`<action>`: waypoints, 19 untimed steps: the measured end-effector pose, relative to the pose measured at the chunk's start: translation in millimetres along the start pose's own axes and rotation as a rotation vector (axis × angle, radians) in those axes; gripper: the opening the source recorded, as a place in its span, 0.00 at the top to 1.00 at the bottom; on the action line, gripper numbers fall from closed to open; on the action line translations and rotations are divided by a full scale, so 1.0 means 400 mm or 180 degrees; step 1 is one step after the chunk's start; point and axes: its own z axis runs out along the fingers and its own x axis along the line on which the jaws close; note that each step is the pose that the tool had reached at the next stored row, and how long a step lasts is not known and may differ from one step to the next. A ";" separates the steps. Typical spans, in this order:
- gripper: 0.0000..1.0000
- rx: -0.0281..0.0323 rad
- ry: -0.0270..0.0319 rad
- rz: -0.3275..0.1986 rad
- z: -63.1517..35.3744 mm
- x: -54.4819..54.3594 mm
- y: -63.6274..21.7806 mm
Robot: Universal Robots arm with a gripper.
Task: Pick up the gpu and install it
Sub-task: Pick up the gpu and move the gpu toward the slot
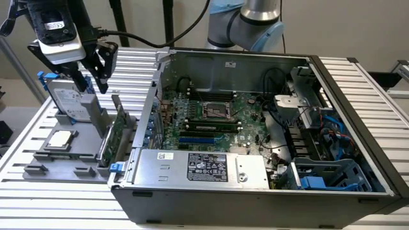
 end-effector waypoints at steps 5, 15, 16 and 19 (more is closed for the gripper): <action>0.00 0.0000 0.0000 0.0000 0.023 0.001 -0.001; 0.00 0.0000 0.0000 0.0000 0.068 0.005 -0.003; 0.00 0.0000 0.0000 0.0000 0.073 0.006 -0.004; 0.00 0.0000 0.0000 0.0000 0.086 0.007 -0.004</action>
